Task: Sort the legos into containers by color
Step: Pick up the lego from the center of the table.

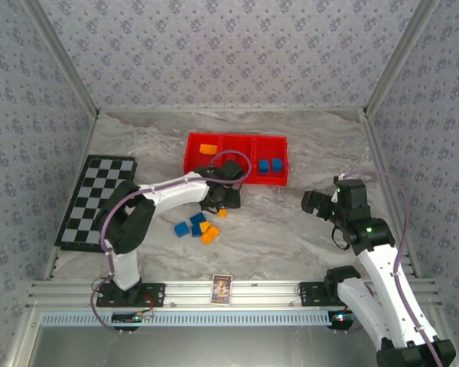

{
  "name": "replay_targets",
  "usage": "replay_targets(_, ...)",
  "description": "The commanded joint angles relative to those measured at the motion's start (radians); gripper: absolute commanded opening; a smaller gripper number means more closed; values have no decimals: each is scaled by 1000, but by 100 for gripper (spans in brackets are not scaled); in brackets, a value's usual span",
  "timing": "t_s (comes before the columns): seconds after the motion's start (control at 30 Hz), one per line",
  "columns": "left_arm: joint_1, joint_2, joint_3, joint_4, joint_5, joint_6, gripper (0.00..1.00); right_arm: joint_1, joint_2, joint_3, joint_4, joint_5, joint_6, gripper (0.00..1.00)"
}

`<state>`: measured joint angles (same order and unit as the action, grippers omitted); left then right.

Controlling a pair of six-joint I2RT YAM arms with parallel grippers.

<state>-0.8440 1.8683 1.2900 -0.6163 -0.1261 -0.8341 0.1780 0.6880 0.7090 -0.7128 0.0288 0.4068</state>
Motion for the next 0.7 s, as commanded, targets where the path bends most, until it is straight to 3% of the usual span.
replay_targets(0.0, -22, 48, 48, -57, 3, 27, 75, -5, -5, -8, 3, -11, -8, 100)
replay_targets(0.67, -27, 100, 108, -185, -75, 32, 40, -6, -4, -8, 6, -12, -8, 100)
